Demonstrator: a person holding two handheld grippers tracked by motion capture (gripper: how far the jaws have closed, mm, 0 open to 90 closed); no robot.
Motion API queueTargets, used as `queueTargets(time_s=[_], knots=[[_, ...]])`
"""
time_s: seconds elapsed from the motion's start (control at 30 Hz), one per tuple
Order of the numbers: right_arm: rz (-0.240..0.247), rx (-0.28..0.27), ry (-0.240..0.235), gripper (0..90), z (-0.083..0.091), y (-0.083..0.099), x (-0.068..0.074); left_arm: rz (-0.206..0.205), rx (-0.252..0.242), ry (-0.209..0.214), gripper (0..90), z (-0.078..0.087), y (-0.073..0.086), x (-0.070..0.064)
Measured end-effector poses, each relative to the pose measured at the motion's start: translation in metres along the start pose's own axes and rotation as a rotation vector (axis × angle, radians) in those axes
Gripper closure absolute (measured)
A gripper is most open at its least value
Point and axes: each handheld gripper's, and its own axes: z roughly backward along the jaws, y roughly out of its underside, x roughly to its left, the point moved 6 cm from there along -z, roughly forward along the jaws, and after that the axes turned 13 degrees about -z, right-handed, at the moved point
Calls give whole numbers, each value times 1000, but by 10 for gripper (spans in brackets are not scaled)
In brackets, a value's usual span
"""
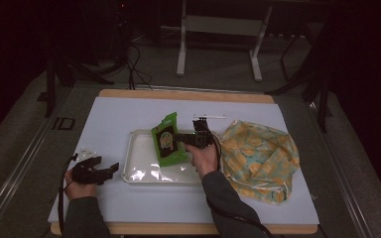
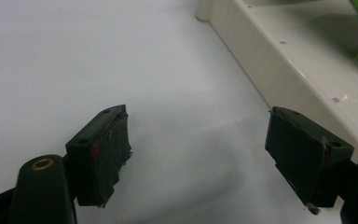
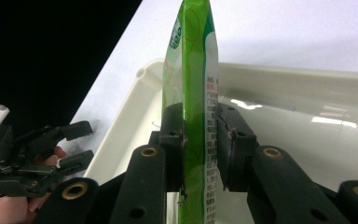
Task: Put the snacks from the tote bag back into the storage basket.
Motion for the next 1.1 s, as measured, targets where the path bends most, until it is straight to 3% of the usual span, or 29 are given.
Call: queueTargets(time_s=[0.37,0.47,0.8,1.1], knots=[[-20,21,7,726,-15,9,-3,-1,1,-1,219,0,0,0],[-31,41,27,702,-21,16,-8,0,0,0,219,0,0,0],[68,78,103,609,-24,31,-9,-2,1,-1,219,0,0,0],[130,124,140,544,-25,45,-9,-3,2,-1,219,0,0,0]])
